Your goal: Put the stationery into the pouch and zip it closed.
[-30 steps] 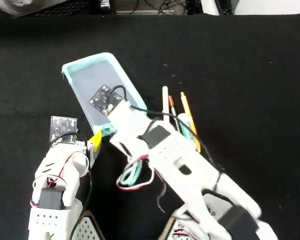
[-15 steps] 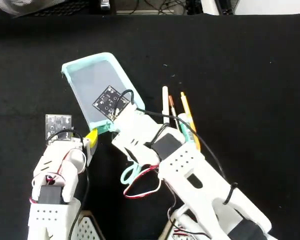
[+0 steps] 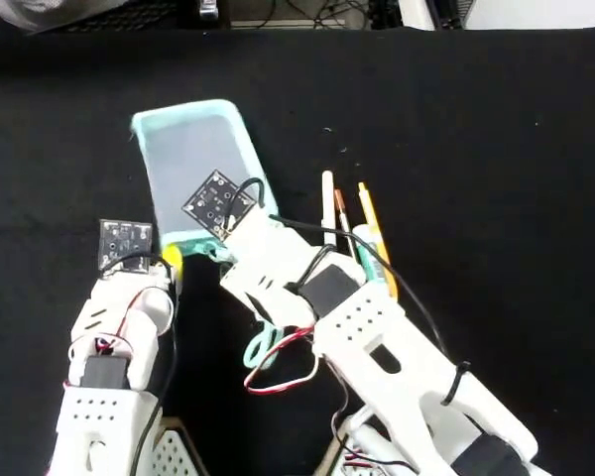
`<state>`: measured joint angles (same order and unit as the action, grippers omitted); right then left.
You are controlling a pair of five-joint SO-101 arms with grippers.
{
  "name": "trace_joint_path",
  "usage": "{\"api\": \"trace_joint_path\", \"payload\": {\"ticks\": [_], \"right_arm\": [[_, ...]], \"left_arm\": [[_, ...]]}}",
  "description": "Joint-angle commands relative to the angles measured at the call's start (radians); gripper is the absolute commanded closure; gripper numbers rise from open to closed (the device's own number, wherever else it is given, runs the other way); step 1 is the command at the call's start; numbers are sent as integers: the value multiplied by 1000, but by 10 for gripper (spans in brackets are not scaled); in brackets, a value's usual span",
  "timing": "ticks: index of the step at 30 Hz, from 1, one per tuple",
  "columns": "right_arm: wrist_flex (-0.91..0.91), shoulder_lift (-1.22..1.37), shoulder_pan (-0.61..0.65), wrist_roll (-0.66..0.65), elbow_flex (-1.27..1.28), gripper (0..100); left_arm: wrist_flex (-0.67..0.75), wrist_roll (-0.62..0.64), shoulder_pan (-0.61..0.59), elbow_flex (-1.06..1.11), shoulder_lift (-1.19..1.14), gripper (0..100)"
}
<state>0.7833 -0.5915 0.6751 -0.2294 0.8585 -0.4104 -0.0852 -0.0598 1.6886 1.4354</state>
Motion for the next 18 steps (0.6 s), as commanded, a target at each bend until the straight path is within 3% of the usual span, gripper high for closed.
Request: {"api": "trace_joint_path", "payload": {"ticks": [1,7,13,18], "right_arm": [[-2,-31,5,-8,-4,987],[29,-36,-2,-68,-13,987],[199,-93,-2,-120,-137,987],[350,-266,-2,-120,-265,987]], "left_arm": [[-29,-20,-22,12,43,969],[-203,-20,-90,-64,199,970],[-491,-28,-142,-236,371,968],[-624,-29,-142,-421,364,967]]}}
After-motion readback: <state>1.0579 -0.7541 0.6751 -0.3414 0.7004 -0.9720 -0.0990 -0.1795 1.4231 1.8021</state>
